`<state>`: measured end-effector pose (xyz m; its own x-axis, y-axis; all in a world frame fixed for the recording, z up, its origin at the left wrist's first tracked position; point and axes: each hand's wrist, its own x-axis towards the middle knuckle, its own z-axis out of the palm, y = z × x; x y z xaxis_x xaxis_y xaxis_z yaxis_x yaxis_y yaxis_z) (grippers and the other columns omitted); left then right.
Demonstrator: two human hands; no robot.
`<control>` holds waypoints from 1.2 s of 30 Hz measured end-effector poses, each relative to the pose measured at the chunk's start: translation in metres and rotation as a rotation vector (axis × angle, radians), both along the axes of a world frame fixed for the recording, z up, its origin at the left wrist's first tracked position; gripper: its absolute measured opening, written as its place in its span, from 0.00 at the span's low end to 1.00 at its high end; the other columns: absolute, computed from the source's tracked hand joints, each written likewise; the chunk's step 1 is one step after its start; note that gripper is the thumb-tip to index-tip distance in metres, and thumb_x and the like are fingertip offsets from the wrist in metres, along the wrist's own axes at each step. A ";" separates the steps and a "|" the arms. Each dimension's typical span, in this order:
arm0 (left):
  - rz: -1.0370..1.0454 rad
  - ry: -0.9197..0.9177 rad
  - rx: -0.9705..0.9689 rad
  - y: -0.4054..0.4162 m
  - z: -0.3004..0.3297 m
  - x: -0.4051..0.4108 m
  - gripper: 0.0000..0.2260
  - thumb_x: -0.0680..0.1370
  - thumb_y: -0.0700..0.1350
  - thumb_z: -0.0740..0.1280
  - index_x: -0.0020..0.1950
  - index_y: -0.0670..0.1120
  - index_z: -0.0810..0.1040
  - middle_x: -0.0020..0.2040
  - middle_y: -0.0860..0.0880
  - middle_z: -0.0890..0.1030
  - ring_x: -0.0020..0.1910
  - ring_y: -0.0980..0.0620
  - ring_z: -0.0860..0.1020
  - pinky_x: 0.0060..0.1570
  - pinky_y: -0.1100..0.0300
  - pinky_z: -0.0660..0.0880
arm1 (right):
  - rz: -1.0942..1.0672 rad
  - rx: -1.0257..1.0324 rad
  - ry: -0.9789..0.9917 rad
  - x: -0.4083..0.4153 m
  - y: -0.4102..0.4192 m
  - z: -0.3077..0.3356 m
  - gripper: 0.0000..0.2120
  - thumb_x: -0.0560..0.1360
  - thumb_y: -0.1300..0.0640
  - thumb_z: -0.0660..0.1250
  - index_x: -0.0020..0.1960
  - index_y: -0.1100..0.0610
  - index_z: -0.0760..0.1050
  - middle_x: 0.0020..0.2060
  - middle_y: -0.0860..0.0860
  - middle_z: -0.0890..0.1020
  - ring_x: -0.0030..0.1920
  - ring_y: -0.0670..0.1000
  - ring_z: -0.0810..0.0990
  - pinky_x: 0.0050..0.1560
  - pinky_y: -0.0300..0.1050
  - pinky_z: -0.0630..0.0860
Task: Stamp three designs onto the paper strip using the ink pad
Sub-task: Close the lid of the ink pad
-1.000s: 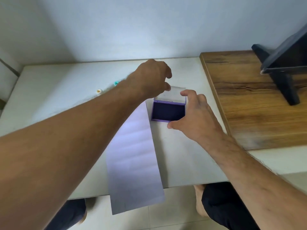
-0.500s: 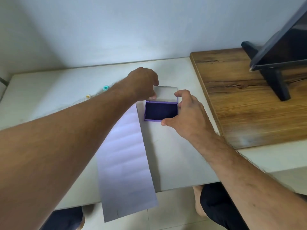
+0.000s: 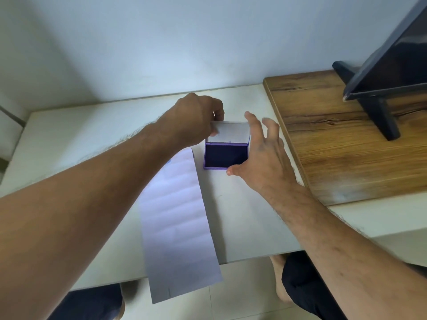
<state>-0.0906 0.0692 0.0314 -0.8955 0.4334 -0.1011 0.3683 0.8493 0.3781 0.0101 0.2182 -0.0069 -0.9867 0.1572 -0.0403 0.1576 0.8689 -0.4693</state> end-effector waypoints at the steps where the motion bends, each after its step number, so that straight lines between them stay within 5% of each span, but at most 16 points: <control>1: -0.026 0.003 -0.027 -0.001 0.003 0.004 0.08 0.71 0.40 0.70 0.43 0.53 0.78 0.40 0.52 0.83 0.39 0.50 0.78 0.36 0.58 0.74 | 0.019 0.050 0.026 0.001 -0.001 0.000 0.57 0.59 0.50 0.83 0.76 0.44 0.50 0.76 0.52 0.53 0.66 0.59 0.67 0.50 0.50 0.76; 7: -0.120 -0.077 -0.098 -0.007 0.009 0.030 0.11 0.68 0.41 0.74 0.47 0.53 0.79 0.44 0.53 0.82 0.45 0.51 0.80 0.46 0.52 0.79 | 0.113 0.176 0.035 0.004 -0.001 -0.001 0.37 0.67 0.48 0.77 0.72 0.45 0.66 0.76 0.49 0.61 0.68 0.56 0.65 0.52 0.51 0.76; 13: -0.271 -0.025 -0.265 -0.010 0.003 0.041 0.14 0.69 0.48 0.75 0.53 0.53 0.78 0.48 0.53 0.81 0.48 0.50 0.77 0.49 0.52 0.75 | 0.162 0.166 0.001 0.004 0.001 0.000 0.26 0.72 0.47 0.72 0.68 0.48 0.72 0.60 0.49 0.78 0.59 0.54 0.72 0.50 0.48 0.74; 19: -0.249 -0.025 -0.275 -0.009 -0.004 0.043 0.29 0.66 0.55 0.77 0.65 0.53 0.75 0.57 0.52 0.80 0.56 0.48 0.77 0.55 0.51 0.74 | 0.184 0.117 -0.042 0.005 0.001 0.004 0.26 0.70 0.46 0.74 0.67 0.48 0.75 0.60 0.51 0.78 0.57 0.56 0.77 0.56 0.48 0.76; 31: -0.091 -0.057 -0.271 -0.002 -0.009 0.035 0.29 0.62 0.56 0.78 0.62 0.55 0.79 0.54 0.52 0.83 0.54 0.48 0.78 0.53 0.53 0.75 | 0.188 0.077 -0.076 -0.003 0.003 0.004 0.26 0.71 0.55 0.74 0.68 0.52 0.74 0.61 0.54 0.79 0.60 0.56 0.76 0.59 0.49 0.73; 36: -0.067 -0.025 -0.330 0.005 -0.008 0.042 0.30 0.67 0.53 0.78 0.67 0.53 0.75 0.59 0.49 0.81 0.61 0.47 0.76 0.59 0.53 0.68 | 0.133 0.055 -0.119 -0.005 -0.001 0.007 0.26 0.71 0.56 0.75 0.68 0.50 0.74 0.63 0.52 0.79 0.62 0.55 0.76 0.60 0.45 0.71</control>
<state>-0.0486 0.0738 0.0229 -0.8615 0.4316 -0.2673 0.4217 0.9016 0.0966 0.0049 0.2176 0.0002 -0.9877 0.0310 -0.1532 0.0914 0.9097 -0.4051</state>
